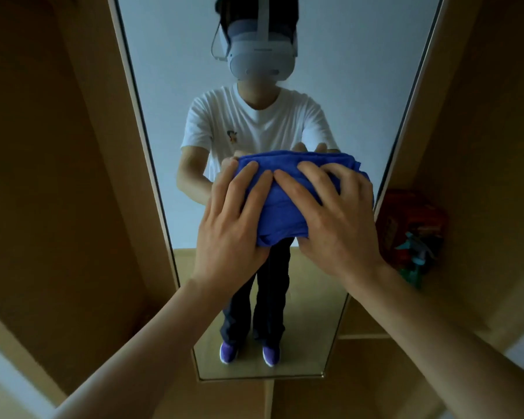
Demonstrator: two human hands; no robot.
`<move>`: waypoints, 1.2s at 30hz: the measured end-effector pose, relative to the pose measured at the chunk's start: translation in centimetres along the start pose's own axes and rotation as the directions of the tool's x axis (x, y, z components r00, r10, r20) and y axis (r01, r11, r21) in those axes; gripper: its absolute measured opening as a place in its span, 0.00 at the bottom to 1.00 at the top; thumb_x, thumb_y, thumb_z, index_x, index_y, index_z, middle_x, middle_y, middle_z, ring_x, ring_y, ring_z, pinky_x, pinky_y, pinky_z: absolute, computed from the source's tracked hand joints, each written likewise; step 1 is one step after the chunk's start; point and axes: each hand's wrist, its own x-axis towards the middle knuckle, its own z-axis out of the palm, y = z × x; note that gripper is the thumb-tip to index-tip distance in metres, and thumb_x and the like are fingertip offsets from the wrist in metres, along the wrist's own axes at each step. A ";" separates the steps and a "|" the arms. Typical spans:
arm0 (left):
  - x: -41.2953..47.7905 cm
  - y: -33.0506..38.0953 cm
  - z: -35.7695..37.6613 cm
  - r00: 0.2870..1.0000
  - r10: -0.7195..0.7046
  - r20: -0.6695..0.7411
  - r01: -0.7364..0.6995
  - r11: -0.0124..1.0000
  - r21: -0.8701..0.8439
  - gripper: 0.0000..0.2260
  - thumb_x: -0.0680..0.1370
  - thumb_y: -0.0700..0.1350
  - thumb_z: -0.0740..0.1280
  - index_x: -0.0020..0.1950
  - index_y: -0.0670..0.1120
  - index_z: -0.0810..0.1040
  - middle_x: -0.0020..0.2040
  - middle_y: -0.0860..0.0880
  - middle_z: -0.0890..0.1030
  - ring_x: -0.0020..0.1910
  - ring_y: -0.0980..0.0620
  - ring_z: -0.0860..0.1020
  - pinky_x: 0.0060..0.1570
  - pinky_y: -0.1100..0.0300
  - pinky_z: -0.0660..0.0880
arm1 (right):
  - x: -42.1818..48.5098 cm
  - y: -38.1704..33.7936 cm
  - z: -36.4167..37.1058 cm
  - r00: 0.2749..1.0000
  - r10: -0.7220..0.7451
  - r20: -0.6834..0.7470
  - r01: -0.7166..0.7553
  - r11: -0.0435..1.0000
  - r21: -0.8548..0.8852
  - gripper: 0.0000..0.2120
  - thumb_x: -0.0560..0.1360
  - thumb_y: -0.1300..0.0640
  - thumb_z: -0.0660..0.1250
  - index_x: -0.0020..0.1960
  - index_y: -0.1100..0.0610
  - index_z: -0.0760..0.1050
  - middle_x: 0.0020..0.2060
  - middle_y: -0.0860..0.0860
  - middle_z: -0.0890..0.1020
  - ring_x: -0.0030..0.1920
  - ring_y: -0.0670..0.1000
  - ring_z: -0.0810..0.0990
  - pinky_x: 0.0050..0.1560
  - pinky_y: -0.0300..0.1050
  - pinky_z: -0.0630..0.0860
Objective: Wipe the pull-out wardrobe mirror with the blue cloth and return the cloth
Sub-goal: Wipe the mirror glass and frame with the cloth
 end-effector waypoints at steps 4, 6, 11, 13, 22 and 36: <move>-3.9 -0.2 1.5 0.997 -0.018 0.075 0.018 1.000 0.007 0.30 0.77 0.49 0.74 0.75 0.39 0.71 0.75 0.39 0.69 0.79 0.37 0.59 0.72 0.40 0.67 | -3.5 -1.3 1.9 0.999 0.012 0.036 -0.013 1.000 0.019 0.30 0.73 0.51 0.63 0.75 0.48 0.67 0.71 0.55 0.72 0.65 0.64 0.72 0.64 0.63 0.65; -5.8 -0.2 2.3 0.995 -0.029 0.098 0.028 1.000 0.007 0.29 0.77 0.49 0.73 0.75 0.39 0.71 0.75 0.39 0.69 0.79 0.37 0.60 0.74 0.42 0.65 | -5.2 -1.9 2.9 0.998 0.016 0.058 -0.017 1.000 0.022 0.32 0.72 0.53 0.67 0.75 0.48 0.67 0.71 0.55 0.72 0.65 0.63 0.72 0.64 0.63 0.66; -10.5 -0.1 4.0 0.987 -0.054 0.151 0.052 0.999 0.016 0.27 0.78 0.49 0.71 0.75 0.39 0.71 0.75 0.39 0.70 0.78 0.36 0.62 0.74 0.43 0.65 | -9.5 -3.0 5.3 0.993 -0.004 0.117 -0.002 0.999 0.051 0.33 0.71 0.55 0.70 0.76 0.48 0.67 0.70 0.56 0.72 0.64 0.63 0.72 0.63 0.63 0.66; -12.5 0.0 4.7 0.981 -0.069 0.182 0.068 0.998 0.012 0.27 0.78 0.47 0.72 0.74 0.38 0.71 0.74 0.38 0.70 0.77 0.35 0.63 0.74 0.43 0.64 | -11.4 -3.4 6.4 0.990 -0.013 0.140 0.004 0.998 0.058 0.32 0.73 0.54 0.69 0.76 0.48 0.67 0.70 0.56 0.73 0.64 0.63 0.72 0.63 0.64 0.67; -22.0 0.1 8.0 0.937 -0.106 0.333 0.095 0.994 0.047 0.29 0.76 0.45 0.70 0.75 0.38 0.69 0.73 0.36 0.71 0.76 0.37 0.63 0.75 0.48 0.61 | -20.5 -6.3 11.5 0.964 -0.030 0.265 0.002 0.995 0.102 0.28 0.75 0.54 0.70 0.75 0.49 0.69 0.69 0.57 0.75 0.62 0.63 0.73 0.62 0.63 0.68; -33.7 -0.2 13.4 0.817 -0.195 0.543 0.189 0.980 0.069 0.33 0.72 0.45 0.75 0.75 0.40 0.69 0.72 0.37 0.72 0.75 0.37 0.64 0.72 0.43 0.67 | -32.2 -10.7 18.5 0.937 0.045 0.346 -0.112 0.978 0.177 0.22 0.78 0.56 0.70 0.72 0.49 0.73 0.66 0.56 0.78 0.62 0.61 0.75 0.63 0.62 0.69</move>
